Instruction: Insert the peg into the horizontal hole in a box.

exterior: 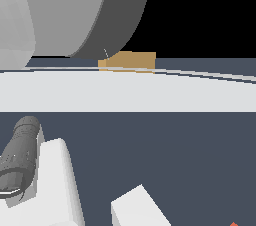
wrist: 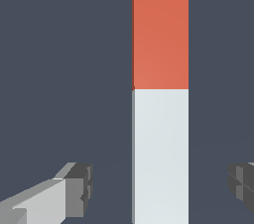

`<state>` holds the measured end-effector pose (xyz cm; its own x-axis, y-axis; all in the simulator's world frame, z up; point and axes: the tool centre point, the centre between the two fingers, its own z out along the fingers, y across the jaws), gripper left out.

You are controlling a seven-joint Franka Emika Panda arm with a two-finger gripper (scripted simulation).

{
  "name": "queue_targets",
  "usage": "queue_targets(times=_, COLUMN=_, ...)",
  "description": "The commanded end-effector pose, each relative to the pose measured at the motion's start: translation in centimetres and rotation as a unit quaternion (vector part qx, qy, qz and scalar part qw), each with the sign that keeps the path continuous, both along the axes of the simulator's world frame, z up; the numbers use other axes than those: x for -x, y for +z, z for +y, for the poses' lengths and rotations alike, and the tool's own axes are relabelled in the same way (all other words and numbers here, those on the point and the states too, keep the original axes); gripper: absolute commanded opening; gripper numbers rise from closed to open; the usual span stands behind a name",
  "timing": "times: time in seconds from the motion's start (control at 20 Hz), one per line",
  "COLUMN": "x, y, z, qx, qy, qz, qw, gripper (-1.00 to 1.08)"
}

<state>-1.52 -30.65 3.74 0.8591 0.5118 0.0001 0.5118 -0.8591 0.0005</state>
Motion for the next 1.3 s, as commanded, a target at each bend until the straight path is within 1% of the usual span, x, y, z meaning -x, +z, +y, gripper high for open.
queue_targets(times=0.0, x=0.1, y=-1.3, z=0.1, qx=0.000, qy=0.000, qz=0.000, qw=1.0000, gripper=1.00)
queue_targets(times=0.3, x=-0.1, y=-2.2, z=0.1, qx=0.000, qy=0.001, qz=0.000, qw=1.0000, gripper=1.00)
queue_targets(times=0.35, x=-0.1, y=-2.2, z=0.1, qx=0.000, qy=0.001, qz=0.000, qw=1.0000, gripper=-1.00)
queue_targets(times=0.95, x=-0.1, y=-2.2, z=0.1, qx=0.000, qy=0.002, qz=0.000, qw=1.0000, gripper=-1.00)
queue_targets(times=1.25, x=-1.5, y=-1.9, z=1.0, qx=0.000, qy=0.027, qz=0.001, qw=0.9996, gripper=-1.00)
